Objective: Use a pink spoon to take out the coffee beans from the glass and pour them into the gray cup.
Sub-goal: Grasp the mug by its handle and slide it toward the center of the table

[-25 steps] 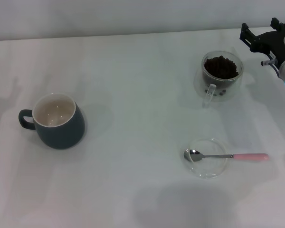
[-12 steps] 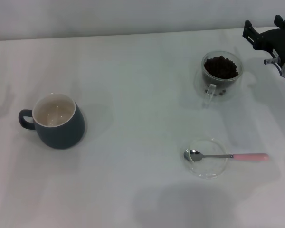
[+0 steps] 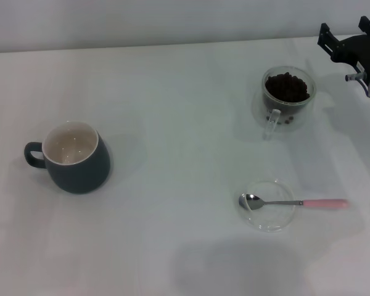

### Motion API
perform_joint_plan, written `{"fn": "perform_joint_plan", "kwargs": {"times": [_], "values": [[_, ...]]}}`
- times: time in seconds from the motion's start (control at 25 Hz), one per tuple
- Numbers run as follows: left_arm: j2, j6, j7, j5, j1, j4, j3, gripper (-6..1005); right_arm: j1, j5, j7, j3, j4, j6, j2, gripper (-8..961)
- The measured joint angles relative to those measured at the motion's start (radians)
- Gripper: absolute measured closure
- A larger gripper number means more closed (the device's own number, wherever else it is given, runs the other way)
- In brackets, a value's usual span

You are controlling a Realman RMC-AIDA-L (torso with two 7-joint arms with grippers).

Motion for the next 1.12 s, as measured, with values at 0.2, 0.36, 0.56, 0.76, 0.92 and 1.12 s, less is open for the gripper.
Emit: {"fn": "perform_joint_plan", "kwargs": {"times": [0.2,0.36,0.56,0.76,0.92,1.12], "values": [[0.000,-0.017,-0.006,0.000,0.053,0.012,0.062,124,0.004,-0.003,0.000,-0.004,-0.007,0.000,-0.001,79],[0.001,-0.024,-0.006,0.000,0.058,0.047,0.124,124,0.005,-0.004,0.000,-0.005,-0.016,0.000,-0.001,79],[0.007,-0.011,0.004,0.001,0.023,0.117,0.232,124,0.008,-0.004,0.000,-0.002,-0.016,0.000,0.000,78],[0.009,0.067,0.006,0.001,-0.040,0.214,0.311,124,0.011,-0.004,0.000,-0.001,-0.016,0.000,0.000,78],[0.009,0.167,0.007,0.001,-0.069,0.217,0.323,124,0.011,-0.004,0.000,-0.002,-0.016,0.000,0.001,78],[0.009,0.261,0.007,0.034,-0.118,0.215,0.323,125,0.011,-0.004,0.000,-0.002,-0.016,0.000,0.002,78]]}}
